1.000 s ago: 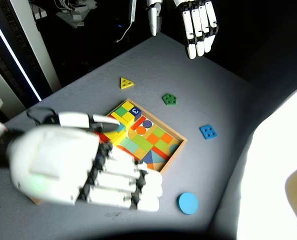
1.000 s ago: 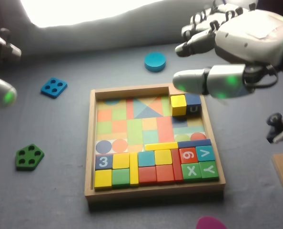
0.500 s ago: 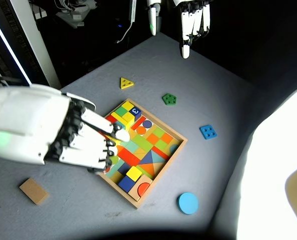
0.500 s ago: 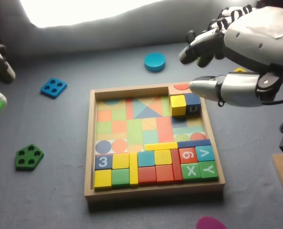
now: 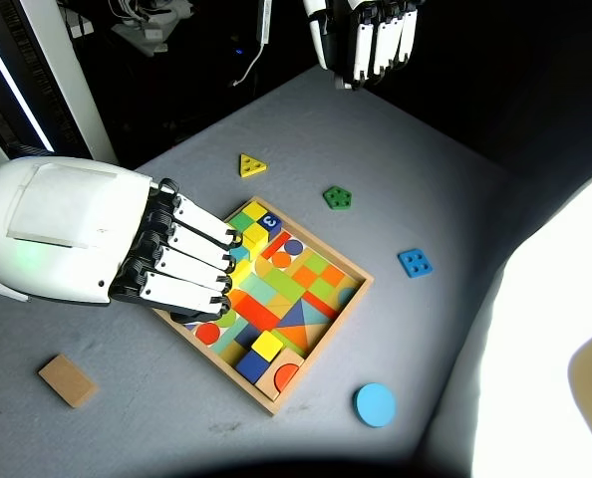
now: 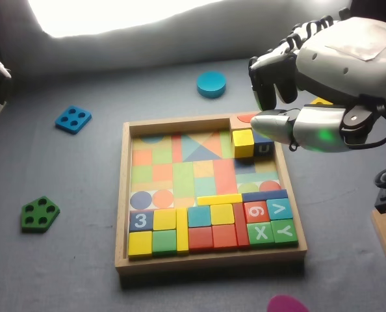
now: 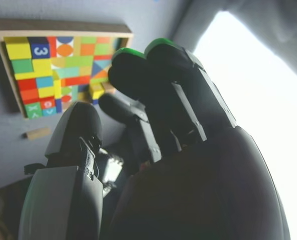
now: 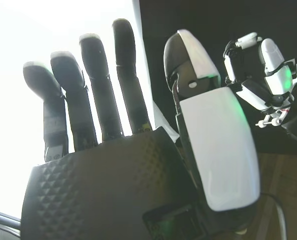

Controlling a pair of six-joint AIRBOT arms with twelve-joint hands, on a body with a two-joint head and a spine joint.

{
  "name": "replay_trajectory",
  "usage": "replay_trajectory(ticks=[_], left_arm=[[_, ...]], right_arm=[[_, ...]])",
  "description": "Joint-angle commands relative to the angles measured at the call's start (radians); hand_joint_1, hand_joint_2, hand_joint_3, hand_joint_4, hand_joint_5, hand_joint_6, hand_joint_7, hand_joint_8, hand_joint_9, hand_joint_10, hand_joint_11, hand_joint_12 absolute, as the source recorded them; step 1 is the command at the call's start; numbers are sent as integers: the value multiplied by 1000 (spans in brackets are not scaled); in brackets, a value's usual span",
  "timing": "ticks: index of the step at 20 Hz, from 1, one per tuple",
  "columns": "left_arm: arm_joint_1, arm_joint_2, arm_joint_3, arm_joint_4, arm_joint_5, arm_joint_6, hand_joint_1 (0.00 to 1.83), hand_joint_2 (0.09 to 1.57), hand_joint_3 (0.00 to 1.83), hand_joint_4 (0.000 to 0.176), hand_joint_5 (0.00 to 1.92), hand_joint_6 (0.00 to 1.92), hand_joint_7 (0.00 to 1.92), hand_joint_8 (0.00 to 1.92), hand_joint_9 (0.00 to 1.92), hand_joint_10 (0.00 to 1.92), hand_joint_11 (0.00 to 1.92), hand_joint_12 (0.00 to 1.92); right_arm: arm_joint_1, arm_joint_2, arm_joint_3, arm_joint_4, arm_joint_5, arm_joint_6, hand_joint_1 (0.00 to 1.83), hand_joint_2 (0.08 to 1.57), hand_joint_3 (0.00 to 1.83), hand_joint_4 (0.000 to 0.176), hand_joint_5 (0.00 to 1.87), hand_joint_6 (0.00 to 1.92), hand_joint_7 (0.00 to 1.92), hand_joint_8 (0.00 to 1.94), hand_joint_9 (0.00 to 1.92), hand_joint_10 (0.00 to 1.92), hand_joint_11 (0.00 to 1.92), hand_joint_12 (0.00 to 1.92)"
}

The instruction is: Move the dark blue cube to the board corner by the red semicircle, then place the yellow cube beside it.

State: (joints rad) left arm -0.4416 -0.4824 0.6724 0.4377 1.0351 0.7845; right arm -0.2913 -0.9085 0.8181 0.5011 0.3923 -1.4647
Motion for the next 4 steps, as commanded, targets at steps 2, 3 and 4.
replay_trajectory(ticks=[2,3,4], left_arm=[[-9,1,0,35,-81,4,747,1354,0,176,546,1623,720,1323,829,1481,676,1783],[-9,1,0,35,-81,4,740,1358,0,176,539,1633,735,1288,830,1481,664,1796],[-9,1,0,35,-81,4,726,1366,2,176,526,1650,740,1273,836,1478,660,1790]], right_arm=[[13,3,0,-22,107,1,365,1302,3,0,569,1368,635,1563,509,1821,338,1921],[13,3,0,-22,107,1,352,1306,4,0,576,1354,639,1563,513,1831,340,1921],[13,3,0,-22,107,1,344,1308,4,0,580,1342,635,1577,506,1843,334,1921]])
